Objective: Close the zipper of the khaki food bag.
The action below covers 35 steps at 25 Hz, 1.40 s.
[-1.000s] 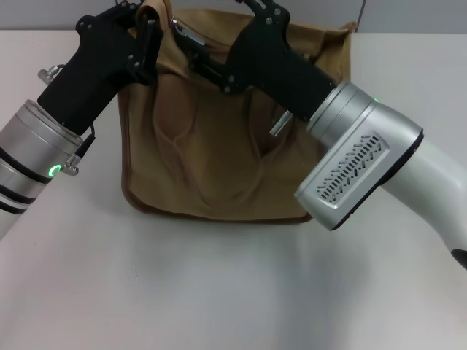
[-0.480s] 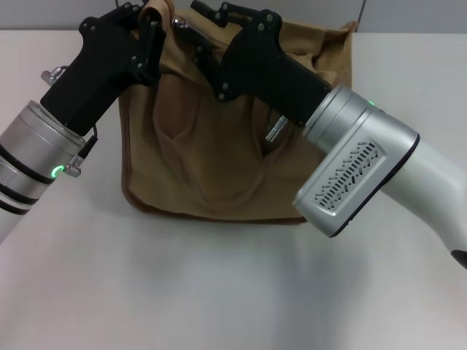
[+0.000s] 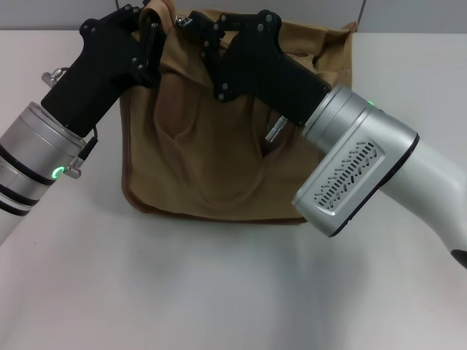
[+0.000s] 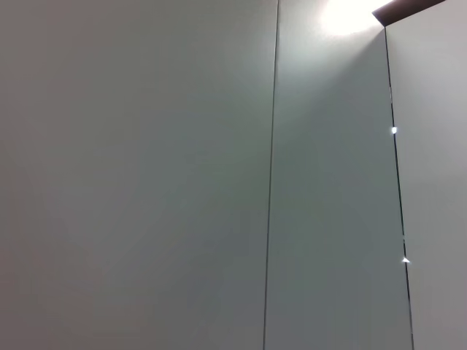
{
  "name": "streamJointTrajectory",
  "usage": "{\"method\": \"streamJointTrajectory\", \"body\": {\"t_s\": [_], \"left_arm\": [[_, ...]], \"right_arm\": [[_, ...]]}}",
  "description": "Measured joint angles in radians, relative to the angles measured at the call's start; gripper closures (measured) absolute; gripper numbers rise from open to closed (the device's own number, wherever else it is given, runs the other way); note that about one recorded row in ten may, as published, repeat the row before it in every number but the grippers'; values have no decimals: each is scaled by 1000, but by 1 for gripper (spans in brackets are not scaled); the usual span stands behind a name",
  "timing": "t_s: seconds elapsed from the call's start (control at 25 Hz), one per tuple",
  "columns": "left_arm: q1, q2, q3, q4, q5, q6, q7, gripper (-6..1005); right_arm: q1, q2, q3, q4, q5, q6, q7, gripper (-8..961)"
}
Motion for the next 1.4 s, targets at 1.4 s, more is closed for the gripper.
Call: {"method": "streamJointTrajectory", "body": {"t_s": [1.4], "left_arm": [[86,9,-83,16,-8,-21,-1,875]], "right_arm": [[-113,0,65,-11,2,-3,34,956]]}}
